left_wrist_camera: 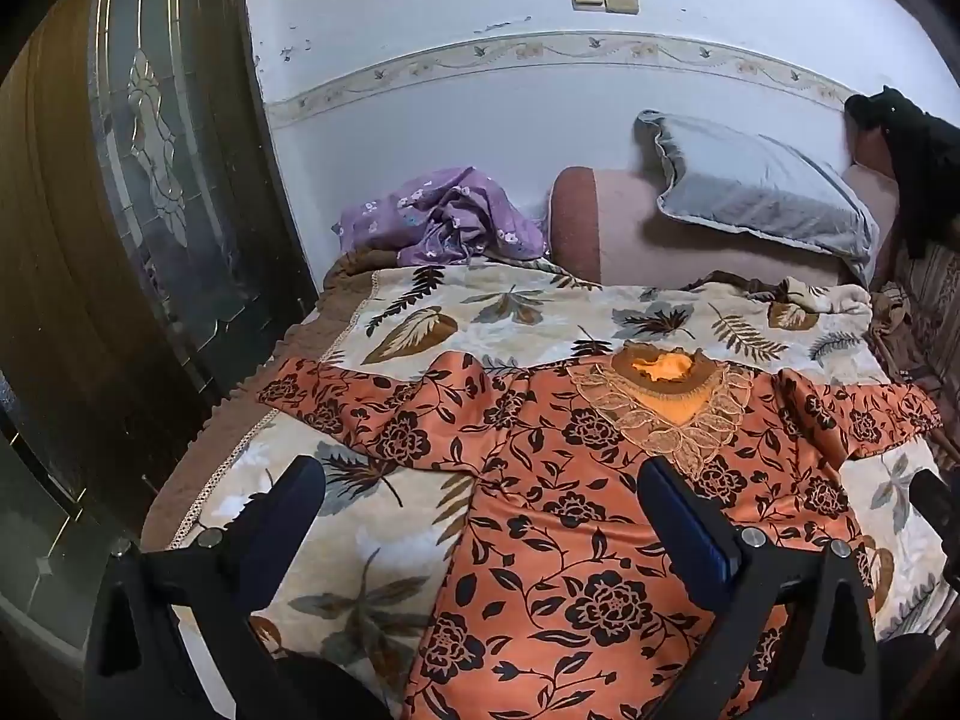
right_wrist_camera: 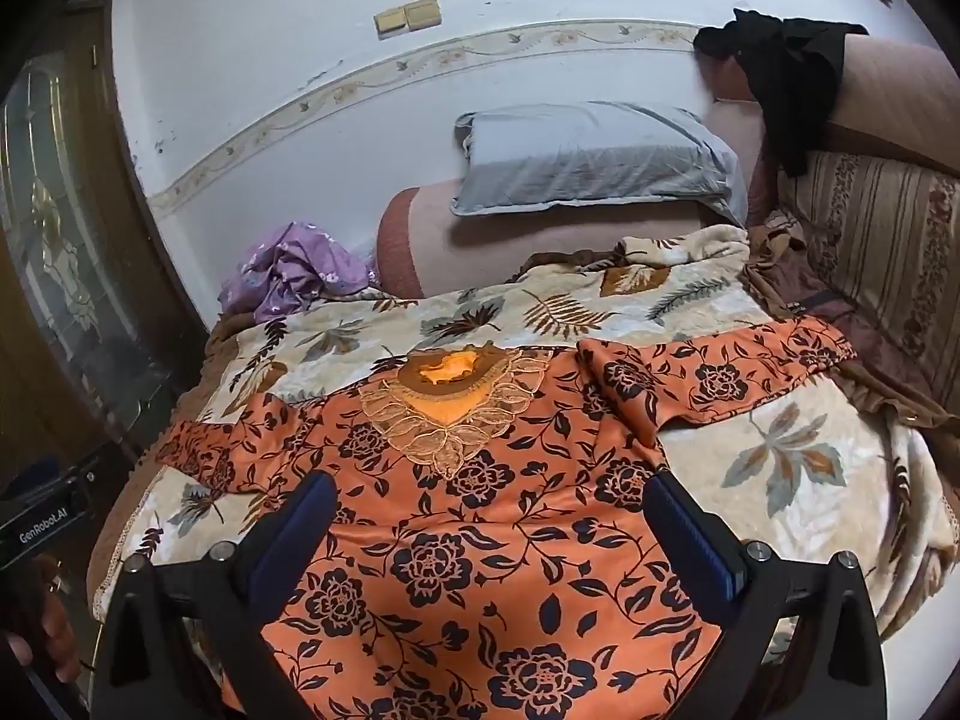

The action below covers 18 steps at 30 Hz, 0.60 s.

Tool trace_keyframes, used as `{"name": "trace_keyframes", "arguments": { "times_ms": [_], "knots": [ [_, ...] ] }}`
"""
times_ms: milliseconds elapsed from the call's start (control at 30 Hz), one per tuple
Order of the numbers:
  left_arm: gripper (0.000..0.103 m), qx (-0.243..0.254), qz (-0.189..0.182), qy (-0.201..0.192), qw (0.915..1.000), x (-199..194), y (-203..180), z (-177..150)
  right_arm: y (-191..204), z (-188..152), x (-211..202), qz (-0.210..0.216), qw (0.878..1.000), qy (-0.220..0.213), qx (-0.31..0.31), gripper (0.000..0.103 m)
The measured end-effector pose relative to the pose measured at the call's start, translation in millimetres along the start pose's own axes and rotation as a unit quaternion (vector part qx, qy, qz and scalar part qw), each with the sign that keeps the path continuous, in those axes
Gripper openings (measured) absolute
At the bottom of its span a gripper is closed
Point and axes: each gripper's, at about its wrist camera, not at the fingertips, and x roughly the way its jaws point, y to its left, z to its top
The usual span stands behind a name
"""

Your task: Fold small clothes

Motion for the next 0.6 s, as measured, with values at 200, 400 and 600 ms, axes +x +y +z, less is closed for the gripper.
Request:
{"name": "trace_keyframes", "arguments": {
  "times_ms": [200, 400, 600],
  "knots": [
    [0.103, 0.006, -0.002, 0.005, 1.0000, 4, -1, -1, 3, -3, 1, 0.001, 1.000, 0.002, -0.004, 0.103],
    [0.103, 0.009, -0.003, 0.007, 0.9999, 5, 0, -4, 7, -4, 4, 0.007, 1.000, 0.008, -0.005, 0.103],
    [0.103, 0.005, 0.001, 0.009, 0.9999, 8, 2, -5, 15, -7, 6, 0.014, 1.000, 0.012, -0.013, 0.103]
  ]
}}
